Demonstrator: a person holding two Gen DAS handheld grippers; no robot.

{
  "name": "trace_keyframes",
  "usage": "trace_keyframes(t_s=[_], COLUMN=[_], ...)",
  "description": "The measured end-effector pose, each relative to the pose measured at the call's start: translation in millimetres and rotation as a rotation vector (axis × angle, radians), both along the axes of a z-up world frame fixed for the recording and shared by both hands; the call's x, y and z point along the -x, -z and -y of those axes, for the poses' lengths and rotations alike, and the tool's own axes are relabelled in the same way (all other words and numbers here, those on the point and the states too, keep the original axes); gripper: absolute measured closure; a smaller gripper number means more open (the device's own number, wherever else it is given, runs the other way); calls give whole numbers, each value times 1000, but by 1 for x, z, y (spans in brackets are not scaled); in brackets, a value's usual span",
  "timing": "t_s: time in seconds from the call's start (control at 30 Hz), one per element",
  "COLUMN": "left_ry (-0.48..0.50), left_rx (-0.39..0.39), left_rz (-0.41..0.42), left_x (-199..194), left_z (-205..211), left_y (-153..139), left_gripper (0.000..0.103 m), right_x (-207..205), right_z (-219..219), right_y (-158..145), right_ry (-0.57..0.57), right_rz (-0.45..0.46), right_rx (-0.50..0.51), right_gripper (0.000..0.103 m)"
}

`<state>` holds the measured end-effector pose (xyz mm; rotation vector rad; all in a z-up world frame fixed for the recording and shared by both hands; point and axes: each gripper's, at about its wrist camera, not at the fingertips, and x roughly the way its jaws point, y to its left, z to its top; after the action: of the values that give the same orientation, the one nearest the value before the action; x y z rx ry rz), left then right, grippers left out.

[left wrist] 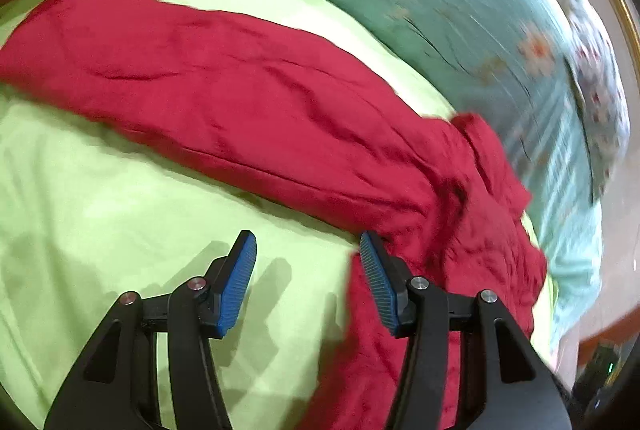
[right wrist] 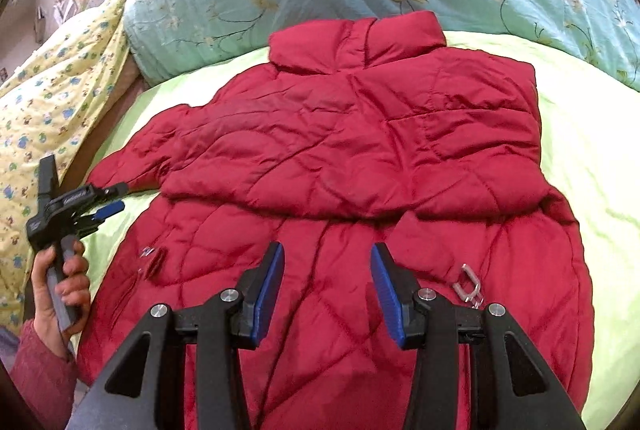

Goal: Fold large clothes
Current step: 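Grasp the other sleeve cuff with the left gripper and lift it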

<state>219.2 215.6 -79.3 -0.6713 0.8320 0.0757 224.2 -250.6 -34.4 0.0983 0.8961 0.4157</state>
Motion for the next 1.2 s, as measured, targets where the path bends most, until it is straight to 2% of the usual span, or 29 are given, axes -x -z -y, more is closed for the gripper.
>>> trace_keyframes(t_s=[0.23,0.3,0.53,0.63,0.73,0.77,0.8,0.9,1.07,1.2], left_ry=[-174,-209,-357,-391,-396,-395,-386,-343,-276,-180], left_rx=[52,71,64,74,40,24,5,-43,-79,-102], left_rz=[-46,-41,-19,-14,-16,-13,-5,46,147,231], left_x=[-3,-4,-12,-20,-31,-32,-33,-31,-15,-12], left_z=[-59,-73,-127,-147,-152,-151,-149,-134,-112,-82], left_y=[20,25,27,27,24,23,20,5,-28,-54], left_gripper=[50,50,50,50,51,60,77,92,95,96], right_x=[17,20,27,28,29,30,31,34,37,37], right_z=[-2,-3,-3,-2,0,0,0,2,6,10], right_y=[-4,-4,-7,-6,-5,-5,-5,-6,-9,-10], right_ry=[-18,-21,-29,-22,-17,-17,-18,-16,-6,1], right_rz=[4,-3,3,-3,-7,-7,-6,-2,3,1], right_rx=[-12,-7,-8,-7,-6,-7,-7,-2,-15,-26], right_gripper=[56,56,56,56,56,56,56,56,56,56])
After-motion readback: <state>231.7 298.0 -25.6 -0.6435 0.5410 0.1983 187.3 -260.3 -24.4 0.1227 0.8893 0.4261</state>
